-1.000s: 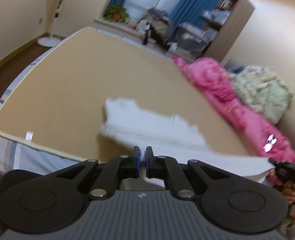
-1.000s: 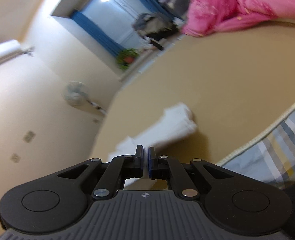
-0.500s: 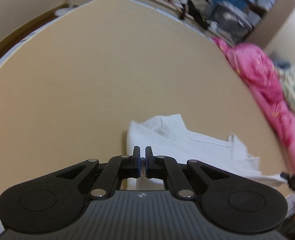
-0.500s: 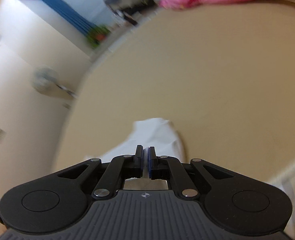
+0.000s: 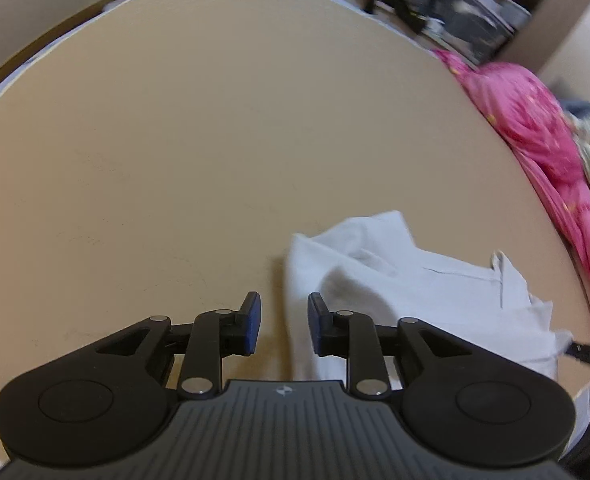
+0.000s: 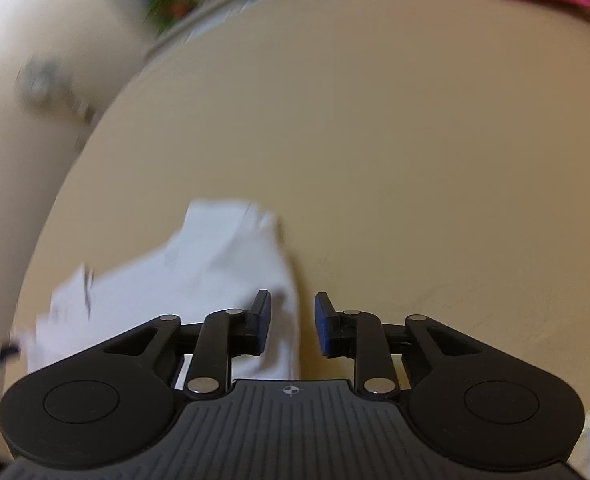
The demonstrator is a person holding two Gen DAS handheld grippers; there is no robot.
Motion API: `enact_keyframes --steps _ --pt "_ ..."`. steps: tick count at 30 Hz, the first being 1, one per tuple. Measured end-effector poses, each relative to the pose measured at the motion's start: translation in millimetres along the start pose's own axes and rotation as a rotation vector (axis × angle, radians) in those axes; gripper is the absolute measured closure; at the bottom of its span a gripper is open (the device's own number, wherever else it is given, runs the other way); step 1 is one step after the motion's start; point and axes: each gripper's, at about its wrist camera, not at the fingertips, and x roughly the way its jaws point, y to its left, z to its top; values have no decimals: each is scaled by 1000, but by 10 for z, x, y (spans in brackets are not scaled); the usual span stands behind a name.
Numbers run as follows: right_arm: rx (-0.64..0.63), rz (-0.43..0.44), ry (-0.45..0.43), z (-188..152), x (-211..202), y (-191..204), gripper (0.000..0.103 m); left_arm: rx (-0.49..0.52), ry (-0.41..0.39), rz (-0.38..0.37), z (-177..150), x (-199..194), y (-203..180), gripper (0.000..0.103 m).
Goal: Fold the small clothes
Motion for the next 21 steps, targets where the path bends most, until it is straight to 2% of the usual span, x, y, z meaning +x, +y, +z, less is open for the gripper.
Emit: enact_keyframes --steps 1,2,7,9,10,12,14,15,16,17,19,20,21 --pt "-30 -9 0 -21 4 68 75 18 -4 -13 -14 1 -48 61" --pt "-49 -9 3 -21 26 106 72 34 -6 -20 -17 16 -92 57" --pt "-88 -11 35 46 176 219 66 107 3 7 -52 169 -275 56" --pt "-89 -13 33 63 202 231 65 132 -3 24 -53 233 -340 62" --pt "-89 -13 33 73 220 232 65 140 -1 24 -49 259 -353 75" --pt "-96 -20 35 85 240 244 65 150 0 32 -50 293 -359 88" --pt "-111 -29 23 101 236 275 65 164 -14 38 -35 283 -371 91" --pt "-115 -25 10 118 225 289 68 173 -33 38 -21 266 -380 92" --pt "-113 -21 -10 144 239 302 87 175 -65 43 -2 237 -389 92" --pt "-96 -9 -40 175 194 293 98 164 -118 55 27 180 -379 92" --pt "46 64 -129 249 78 156 99 108 -245 72 80 42 -349 92" --pt "119 96 -172 275 43 92 99 108 -276 90 93 31 -361 92" --pt "145 96 -194 286 39 71 99 129 -255 119 97 102 -390 92"
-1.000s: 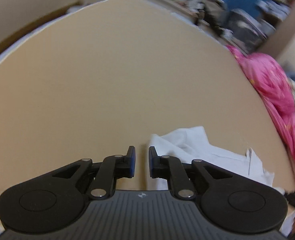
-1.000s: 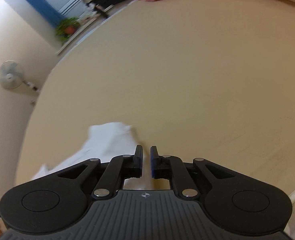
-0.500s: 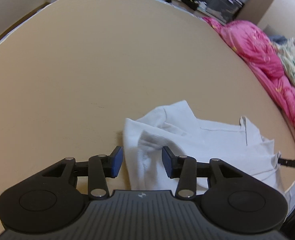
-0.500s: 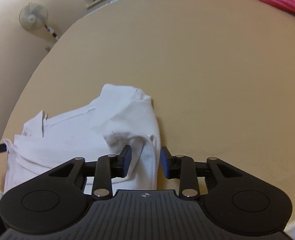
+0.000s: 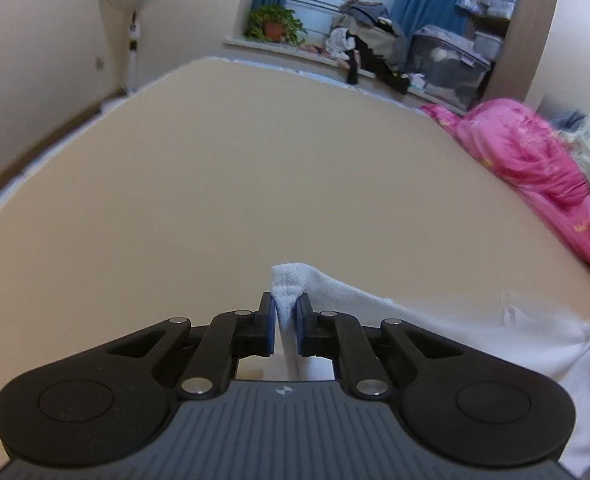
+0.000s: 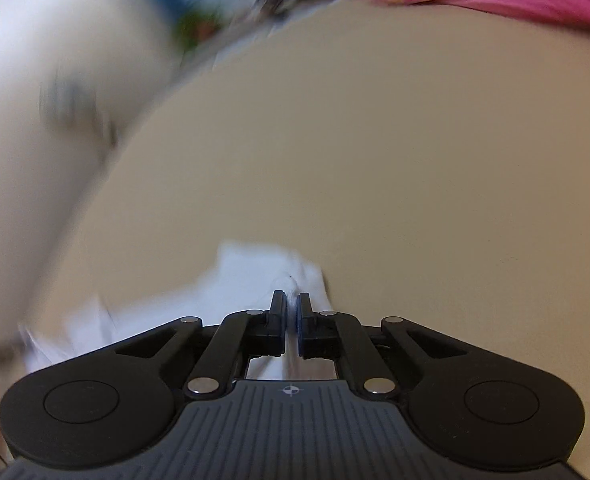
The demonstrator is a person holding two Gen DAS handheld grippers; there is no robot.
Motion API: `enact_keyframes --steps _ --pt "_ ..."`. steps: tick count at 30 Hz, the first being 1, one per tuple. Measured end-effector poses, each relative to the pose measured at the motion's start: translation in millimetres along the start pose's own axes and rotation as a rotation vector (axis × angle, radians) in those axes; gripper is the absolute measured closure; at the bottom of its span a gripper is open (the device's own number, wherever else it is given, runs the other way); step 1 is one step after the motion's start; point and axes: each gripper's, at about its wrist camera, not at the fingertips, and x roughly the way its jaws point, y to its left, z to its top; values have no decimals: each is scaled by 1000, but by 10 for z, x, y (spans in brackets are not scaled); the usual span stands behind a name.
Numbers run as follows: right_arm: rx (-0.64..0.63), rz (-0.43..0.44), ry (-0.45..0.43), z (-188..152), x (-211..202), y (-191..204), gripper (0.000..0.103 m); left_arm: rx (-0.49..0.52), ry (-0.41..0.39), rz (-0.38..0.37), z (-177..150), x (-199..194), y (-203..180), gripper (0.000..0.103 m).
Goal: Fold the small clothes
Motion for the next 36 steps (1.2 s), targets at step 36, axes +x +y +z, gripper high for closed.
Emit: enact_keyframes --steps 36 --pt "-187 -133 225 -547 -334 183 73 39 384 -189 -701 -226 247 76"
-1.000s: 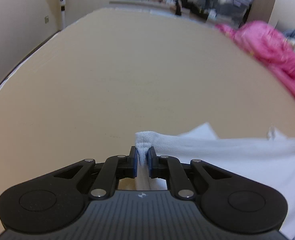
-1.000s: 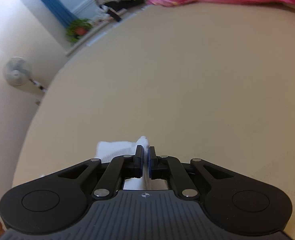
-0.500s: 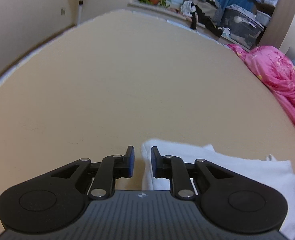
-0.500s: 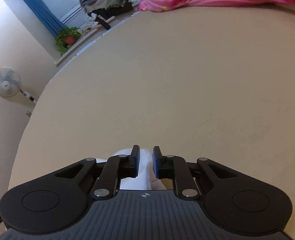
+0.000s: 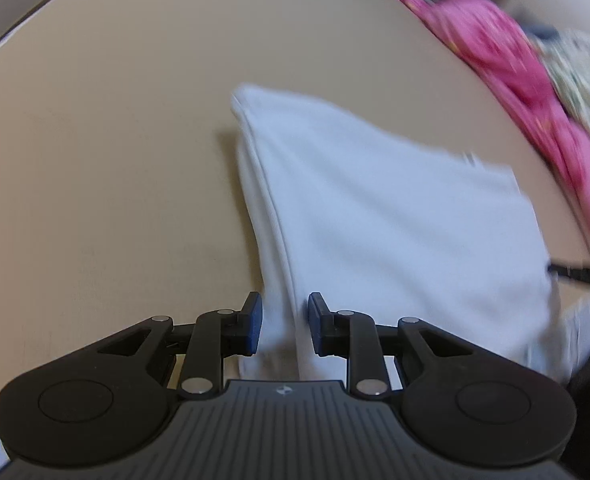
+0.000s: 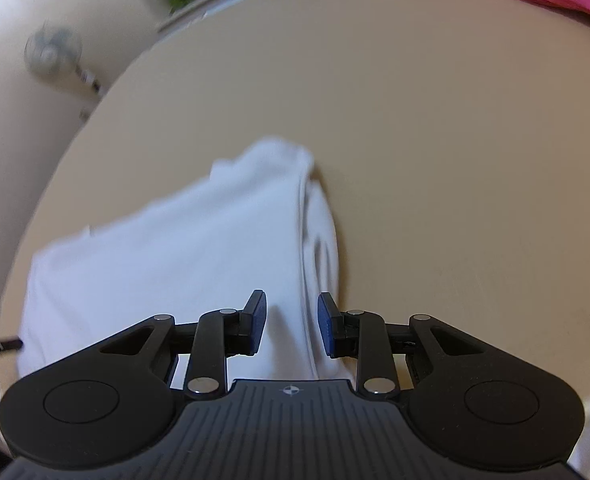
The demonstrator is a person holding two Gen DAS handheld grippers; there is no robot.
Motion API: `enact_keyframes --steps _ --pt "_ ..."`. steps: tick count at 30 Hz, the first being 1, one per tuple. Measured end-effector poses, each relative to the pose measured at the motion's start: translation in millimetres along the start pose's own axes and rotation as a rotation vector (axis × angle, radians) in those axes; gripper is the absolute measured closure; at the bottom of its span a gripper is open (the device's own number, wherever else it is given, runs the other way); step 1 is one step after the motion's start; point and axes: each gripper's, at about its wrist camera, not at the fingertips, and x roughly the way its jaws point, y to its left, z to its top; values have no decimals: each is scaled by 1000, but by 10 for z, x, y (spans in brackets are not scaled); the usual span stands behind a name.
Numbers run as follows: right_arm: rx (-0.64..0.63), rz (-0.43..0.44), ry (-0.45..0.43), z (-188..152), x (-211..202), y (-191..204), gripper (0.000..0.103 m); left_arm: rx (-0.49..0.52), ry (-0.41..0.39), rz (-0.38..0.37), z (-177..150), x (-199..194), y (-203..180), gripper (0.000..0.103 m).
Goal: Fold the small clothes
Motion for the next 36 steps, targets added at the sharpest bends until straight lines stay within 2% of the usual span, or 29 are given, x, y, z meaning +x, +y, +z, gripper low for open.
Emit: enact_keyframes --steps 3,5,6,7,8,9,10,13,15,17,18,19,21,22,23,25,27,30,34,36 --pt "-17 -16 37 -153 -104 -29 73 97 21 33 -278 -32 -99 75" --pt "-14 -17 58 -306 -179 -108 73 112 41 54 -399 -11 -124 77" --pt "-18 -16 69 -354 -197 -108 73 118 47 64 -436 -3 -140 86" --pt "-28 -12 80 -423 -217 -130 73 129 53 64 -454 4 -162 100" --pt "-43 -11 84 -469 -237 -116 84 139 50 62 -457 -3 -192 99" --pt "-53 -11 73 -499 -295 -114 97 147 32 71 -462 -50 -231 100" --pt "-44 1 47 -512 -365 -121 100 139 12 67 -450 -103 -259 100" --pt "114 96 -96 -541 -664 -246 100 54 -59 33 -492 -344 -247 100" --pt "170 109 -131 -576 -767 -316 100 60 -35 77 -569 -309 -268 100" --pt "153 40 -82 -617 -676 -301 99 72 36 107 -592 -145 -307 99" --pt "125 -13 -24 -644 -568 -272 98 88 66 127 -598 -75 -333 98" --pt "95 -67 24 -664 -477 -241 98 91 74 153 -595 -41 -341 95" --pt "47 -158 13 -680 -436 -171 92 52 20 157 -549 -97 -315 93" --pt "35 -164 -23 -667 -477 -137 89 25 -25 135 -515 -165 -291 87" --pt "33 -147 -68 -646 -540 -111 81 7 -63 111 -487 -225 -281 85" --pt "35 -101 -151 -601 -639 -62 74 -3 -122 80 -432 -273 -321 84" --pt "21 -62 -181 -574 -633 -7 73 18 -151 76 -404 -257 -395 84" --pt "-16 -38 -124 -574 -432 82 73 60 -160 95 -385 -175 -503 84" --pt "-81 -152 -3 -613 -42 149 72 69 -114 154 -278 12 -607 84" --pt "-77 -158 10 -640 -10 148 72 64 -97 165 -322 7 -515 84"
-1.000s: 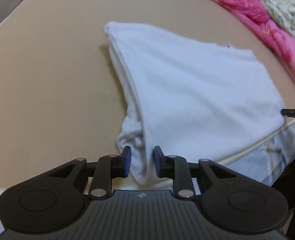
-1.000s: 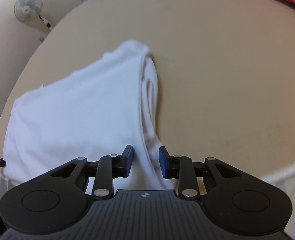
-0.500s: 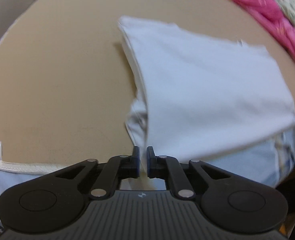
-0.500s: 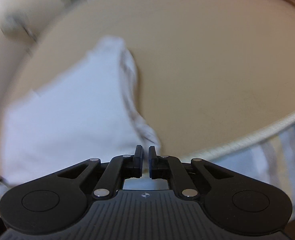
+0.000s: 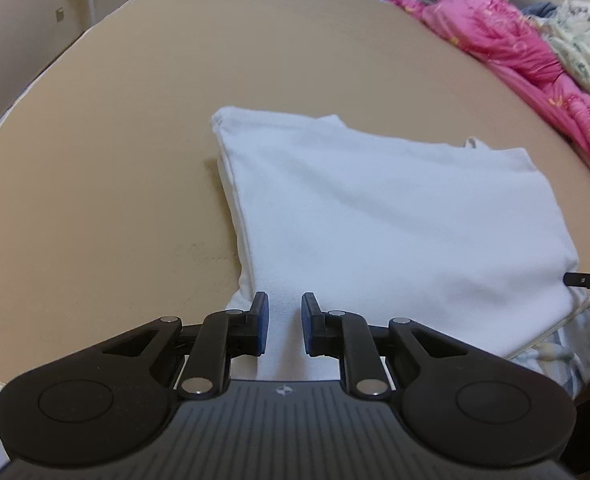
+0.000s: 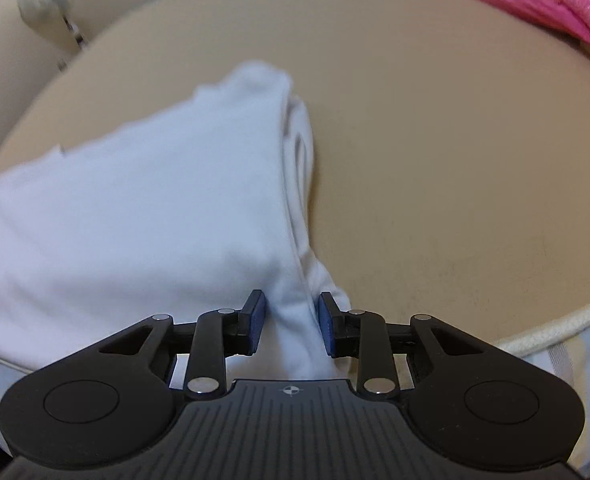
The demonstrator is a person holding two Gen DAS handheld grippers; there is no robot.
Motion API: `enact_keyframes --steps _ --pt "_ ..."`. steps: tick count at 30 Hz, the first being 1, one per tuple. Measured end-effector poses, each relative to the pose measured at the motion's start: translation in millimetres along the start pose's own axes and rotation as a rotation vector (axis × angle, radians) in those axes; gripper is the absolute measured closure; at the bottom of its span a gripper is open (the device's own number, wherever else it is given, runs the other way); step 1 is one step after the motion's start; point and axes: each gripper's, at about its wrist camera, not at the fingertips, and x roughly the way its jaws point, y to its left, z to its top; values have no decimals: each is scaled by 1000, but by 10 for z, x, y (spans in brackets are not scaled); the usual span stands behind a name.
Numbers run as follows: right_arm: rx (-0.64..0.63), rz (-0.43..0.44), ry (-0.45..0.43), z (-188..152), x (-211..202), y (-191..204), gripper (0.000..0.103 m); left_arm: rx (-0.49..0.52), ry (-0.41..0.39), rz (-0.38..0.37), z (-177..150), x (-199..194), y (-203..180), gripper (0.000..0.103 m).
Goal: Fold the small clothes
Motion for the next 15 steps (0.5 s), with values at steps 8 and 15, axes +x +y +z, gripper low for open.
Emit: enact_keyframes --steps 8,15 --pt "46 28 -82 63 -176 -58 71 1 44 39 -6 128 50 84" --pt "49 -4 -43 17 -127 -78 69 -27 55 49 3 161 95 84"
